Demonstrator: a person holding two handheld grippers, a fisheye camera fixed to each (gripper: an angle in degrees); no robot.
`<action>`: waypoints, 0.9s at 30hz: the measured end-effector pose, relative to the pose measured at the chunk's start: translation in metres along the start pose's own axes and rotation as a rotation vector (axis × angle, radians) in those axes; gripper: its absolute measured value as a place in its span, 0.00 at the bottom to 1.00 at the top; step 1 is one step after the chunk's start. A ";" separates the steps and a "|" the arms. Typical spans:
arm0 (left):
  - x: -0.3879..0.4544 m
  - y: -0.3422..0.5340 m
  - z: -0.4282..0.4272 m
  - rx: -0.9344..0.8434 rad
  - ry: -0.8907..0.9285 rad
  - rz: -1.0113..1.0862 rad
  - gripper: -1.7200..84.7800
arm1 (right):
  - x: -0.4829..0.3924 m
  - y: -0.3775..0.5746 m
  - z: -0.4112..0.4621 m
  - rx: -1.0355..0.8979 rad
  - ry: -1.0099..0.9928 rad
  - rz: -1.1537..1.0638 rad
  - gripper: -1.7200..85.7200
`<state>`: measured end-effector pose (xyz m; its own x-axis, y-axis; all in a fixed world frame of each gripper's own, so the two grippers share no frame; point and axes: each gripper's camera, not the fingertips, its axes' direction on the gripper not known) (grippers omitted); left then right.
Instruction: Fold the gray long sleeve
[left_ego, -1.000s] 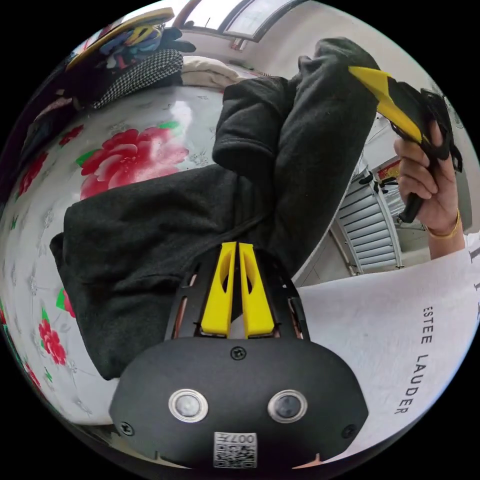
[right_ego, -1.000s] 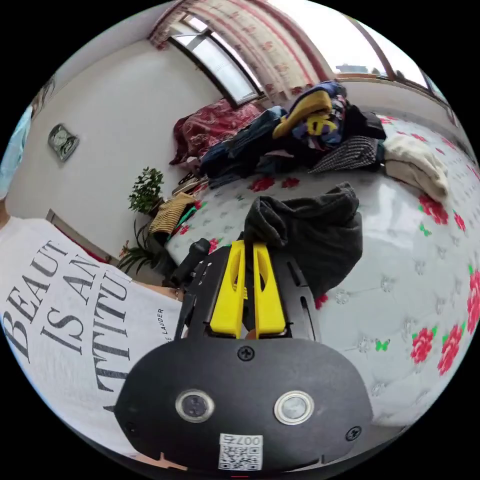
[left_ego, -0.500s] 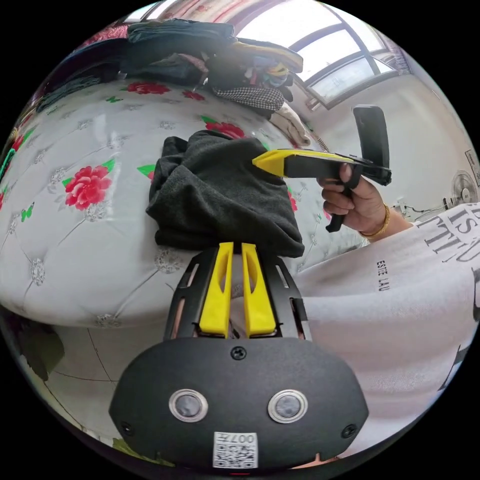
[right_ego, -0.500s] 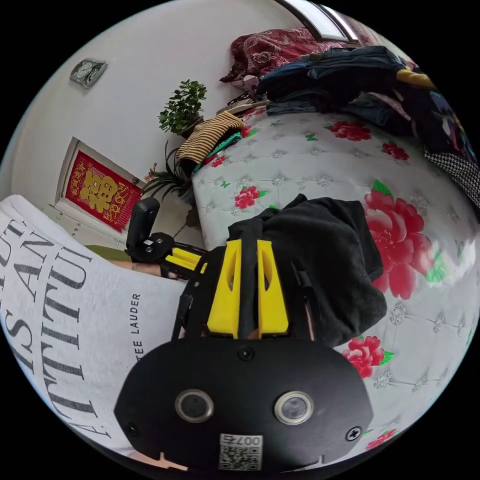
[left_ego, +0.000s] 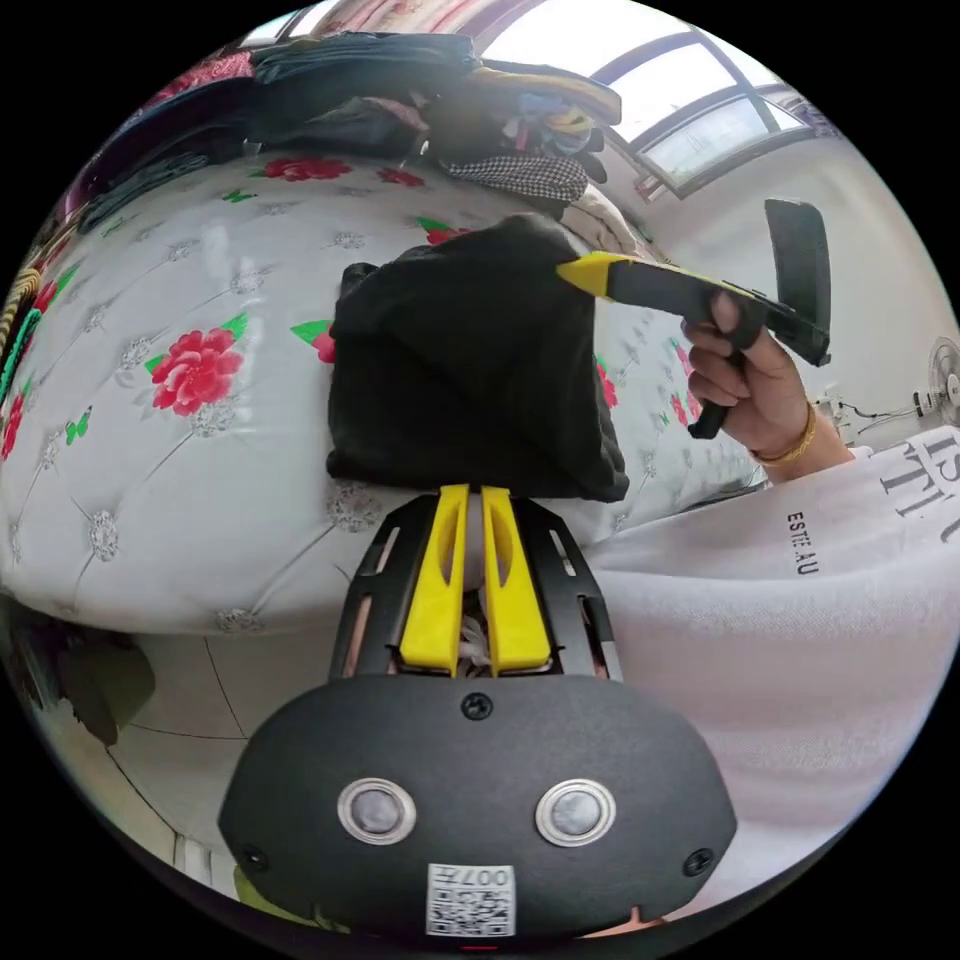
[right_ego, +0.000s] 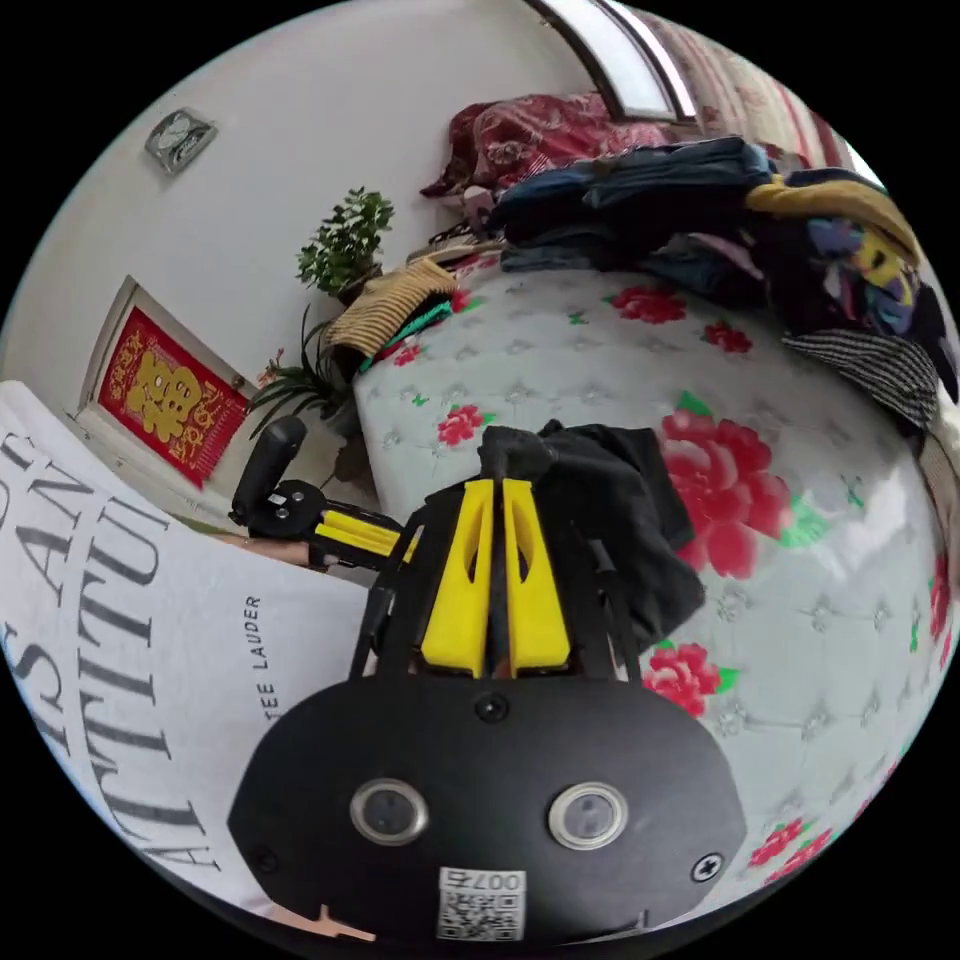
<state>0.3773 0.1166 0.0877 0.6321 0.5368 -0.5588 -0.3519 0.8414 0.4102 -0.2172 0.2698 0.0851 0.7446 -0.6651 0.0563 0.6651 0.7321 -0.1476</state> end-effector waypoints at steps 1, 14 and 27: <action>0.009 -0.002 -0.001 -0.007 -0.008 0.023 0.01 | 0.012 0.030 -0.045 0.086 0.060 0.088 0.02; 0.079 -0.055 0.006 -0.036 -0.071 0.369 0.11 | 0.071 0.180 -0.131 0.113 0.422 0.511 0.10; 0.117 -0.166 0.054 -0.156 -0.137 0.516 0.01 | 0.139 0.119 -0.073 -0.123 0.382 0.426 0.05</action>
<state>0.5477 0.0363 -0.0069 0.4309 0.8776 -0.2100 -0.7314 0.4760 0.4883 -0.0388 0.2538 0.0036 0.8565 -0.3384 -0.3898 0.2829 0.9394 -0.1938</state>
